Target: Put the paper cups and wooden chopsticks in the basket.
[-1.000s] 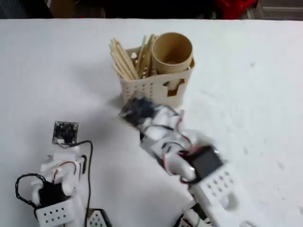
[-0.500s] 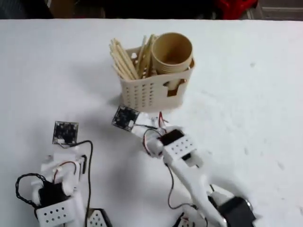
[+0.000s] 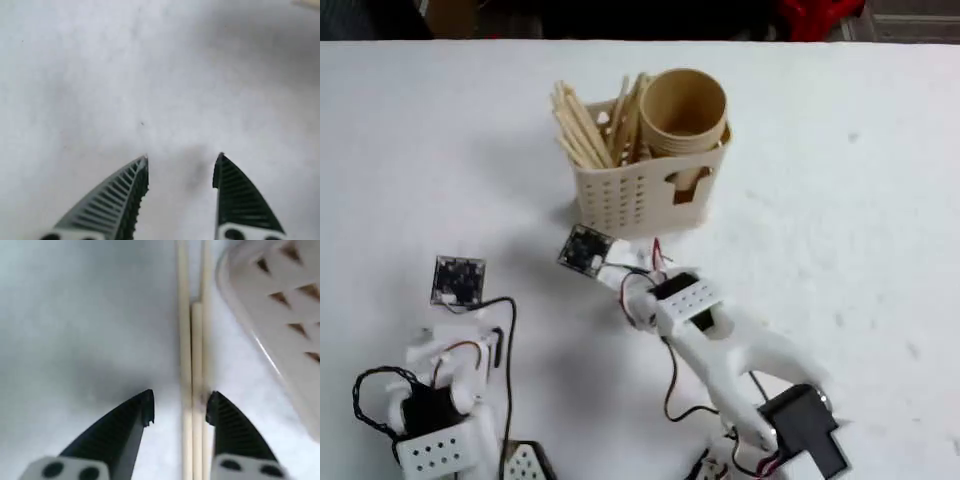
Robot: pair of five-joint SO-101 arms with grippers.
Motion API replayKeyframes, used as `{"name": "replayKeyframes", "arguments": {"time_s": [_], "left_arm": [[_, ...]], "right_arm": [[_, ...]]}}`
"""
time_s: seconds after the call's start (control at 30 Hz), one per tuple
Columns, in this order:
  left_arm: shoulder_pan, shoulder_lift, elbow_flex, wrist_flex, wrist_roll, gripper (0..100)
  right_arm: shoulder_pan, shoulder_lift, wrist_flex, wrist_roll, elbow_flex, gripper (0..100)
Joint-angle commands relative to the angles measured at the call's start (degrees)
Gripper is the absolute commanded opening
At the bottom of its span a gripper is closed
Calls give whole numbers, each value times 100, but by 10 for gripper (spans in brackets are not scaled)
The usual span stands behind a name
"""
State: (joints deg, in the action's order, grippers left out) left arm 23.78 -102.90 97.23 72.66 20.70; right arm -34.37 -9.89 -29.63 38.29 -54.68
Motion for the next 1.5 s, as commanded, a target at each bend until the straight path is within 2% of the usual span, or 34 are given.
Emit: {"name": "replayKeyframes", "arguments": {"time_s": [0.0,0.2,0.37,0.5,0.63,0.8,0.97,1.13,1.27,1.47], "left_arm": [[31,-22,-18,18,18,219],[31,-22,-18,18,18,219],[31,-22,-18,18,18,219],[31,-22,-18,18,18,219],[31,-22,-18,18,18,219],[31,-22,-18,18,18,219],[31,-22,-18,18,18,219],[31,-22,-18,18,18,219],[31,-22,-18,18,18,219],[31,-22,-18,18,18,219]], "right_arm": [[-277,-48,-277,70,44,107],[-637,-840,-1209,62,26,95],[-259,-1763,-1393,9,-9,95],[-119,-1930,-1358,9,-62,95],[-127,-1622,-1147,35,-53,95],[-127,-532,-681,70,88,95],[-101,365,-664,70,607,93],[-92,426,-778,70,703,89],[-92,435,-778,62,712,10],[-92,92,-848,0,703,17]]}}
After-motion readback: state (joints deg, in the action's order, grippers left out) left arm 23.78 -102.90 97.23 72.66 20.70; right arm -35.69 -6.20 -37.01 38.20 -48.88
